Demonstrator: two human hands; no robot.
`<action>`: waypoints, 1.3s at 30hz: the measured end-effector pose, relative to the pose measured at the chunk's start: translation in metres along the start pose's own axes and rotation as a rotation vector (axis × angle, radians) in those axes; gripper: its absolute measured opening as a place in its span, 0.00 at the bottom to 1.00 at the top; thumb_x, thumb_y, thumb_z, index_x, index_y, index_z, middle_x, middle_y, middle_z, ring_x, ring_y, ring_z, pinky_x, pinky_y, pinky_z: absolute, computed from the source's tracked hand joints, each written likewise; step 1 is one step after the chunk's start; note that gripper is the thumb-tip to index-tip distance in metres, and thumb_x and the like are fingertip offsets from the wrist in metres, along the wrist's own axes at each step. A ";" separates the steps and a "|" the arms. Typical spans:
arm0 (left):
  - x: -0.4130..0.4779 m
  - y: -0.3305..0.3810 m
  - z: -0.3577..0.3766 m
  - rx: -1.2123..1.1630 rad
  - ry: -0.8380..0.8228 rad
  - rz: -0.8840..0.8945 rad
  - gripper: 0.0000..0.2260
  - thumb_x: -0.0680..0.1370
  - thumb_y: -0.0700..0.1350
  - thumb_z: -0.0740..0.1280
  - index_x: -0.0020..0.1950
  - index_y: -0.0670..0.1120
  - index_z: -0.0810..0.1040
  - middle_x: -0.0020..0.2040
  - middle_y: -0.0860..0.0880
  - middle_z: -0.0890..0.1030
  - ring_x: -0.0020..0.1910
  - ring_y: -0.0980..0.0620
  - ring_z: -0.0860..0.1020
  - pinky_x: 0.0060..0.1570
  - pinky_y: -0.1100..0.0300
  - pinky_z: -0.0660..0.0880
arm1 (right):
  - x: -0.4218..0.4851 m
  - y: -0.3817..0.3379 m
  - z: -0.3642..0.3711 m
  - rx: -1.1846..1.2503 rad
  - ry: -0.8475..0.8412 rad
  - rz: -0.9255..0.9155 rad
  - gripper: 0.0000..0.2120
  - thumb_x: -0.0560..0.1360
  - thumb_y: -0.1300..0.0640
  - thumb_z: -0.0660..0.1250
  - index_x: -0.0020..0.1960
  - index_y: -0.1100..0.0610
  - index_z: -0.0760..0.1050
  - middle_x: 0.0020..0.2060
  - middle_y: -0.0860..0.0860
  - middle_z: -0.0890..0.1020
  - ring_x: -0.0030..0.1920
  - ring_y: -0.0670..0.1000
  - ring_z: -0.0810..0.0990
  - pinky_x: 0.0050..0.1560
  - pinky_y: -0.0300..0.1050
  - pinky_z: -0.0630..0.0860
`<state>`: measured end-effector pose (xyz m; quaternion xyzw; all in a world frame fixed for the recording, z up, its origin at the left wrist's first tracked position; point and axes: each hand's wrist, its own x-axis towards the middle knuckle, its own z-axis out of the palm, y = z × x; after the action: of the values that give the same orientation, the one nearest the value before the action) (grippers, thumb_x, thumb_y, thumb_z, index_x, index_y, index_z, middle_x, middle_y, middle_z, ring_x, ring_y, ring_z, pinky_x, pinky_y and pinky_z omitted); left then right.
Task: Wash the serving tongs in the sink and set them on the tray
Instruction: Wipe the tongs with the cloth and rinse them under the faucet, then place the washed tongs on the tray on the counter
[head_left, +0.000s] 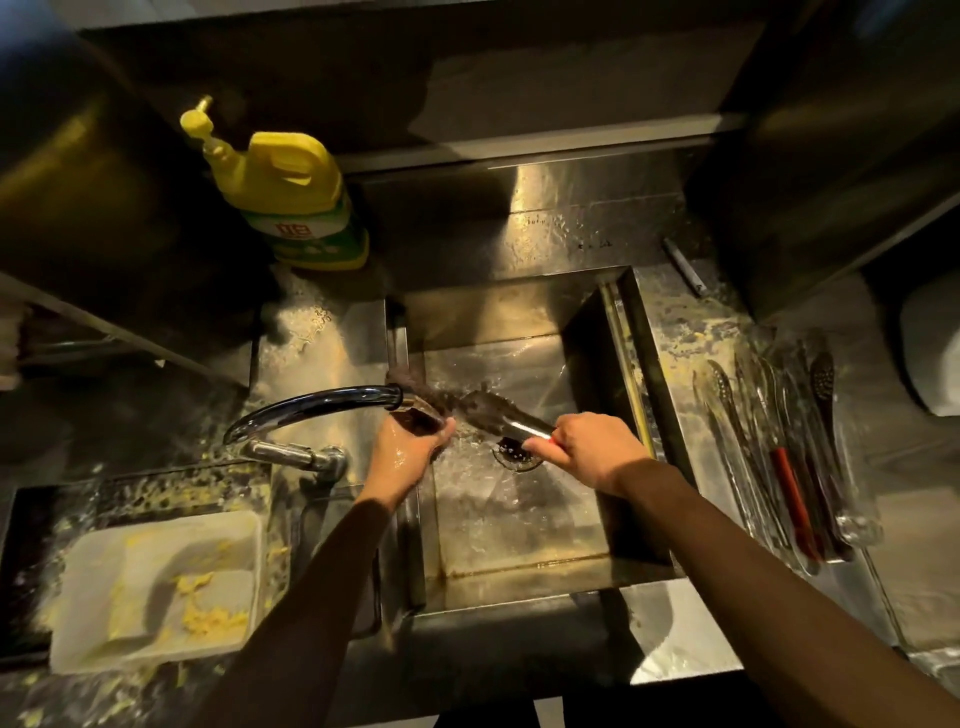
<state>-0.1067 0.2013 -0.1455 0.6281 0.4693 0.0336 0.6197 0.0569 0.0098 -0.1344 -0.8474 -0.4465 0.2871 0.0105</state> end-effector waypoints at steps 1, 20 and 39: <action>-0.002 0.001 0.002 -0.024 0.025 -0.019 0.07 0.72 0.43 0.76 0.46 0.50 0.80 0.44 0.50 0.85 0.43 0.52 0.83 0.43 0.57 0.80 | -0.002 0.001 0.000 0.001 0.022 0.018 0.30 0.80 0.32 0.51 0.43 0.53 0.80 0.40 0.51 0.78 0.37 0.51 0.78 0.41 0.48 0.77; -0.064 0.023 0.038 0.022 -0.058 -0.020 0.22 0.67 0.42 0.80 0.59 0.44 0.78 0.53 0.51 0.83 0.52 0.51 0.81 0.59 0.55 0.77 | -0.054 -0.009 -0.005 0.368 0.444 0.109 0.16 0.82 0.43 0.57 0.49 0.51 0.79 0.46 0.47 0.76 0.47 0.49 0.75 0.50 0.53 0.74; -0.146 0.147 0.125 0.048 -0.279 0.342 0.12 0.70 0.33 0.75 0.47 0.46 0.79 0.41 0.55 0.82 0.37 0.66 0.81 0.35 0.76 0.73 | -0.181 0.046 -0.091 0.770 0.733 0.018 0.12 0.81 0.47 0.64 0.49 0.53 0.82 0.55 0.44 0.74 0.55 0.39 0.75 0.55 0.37 0.74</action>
<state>-0.0295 0.0463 0.0237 0.7119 0.2662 0.0396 0.6487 0.0576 -0.1345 0.0153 -0.8308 -0.2683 0.1156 0.4738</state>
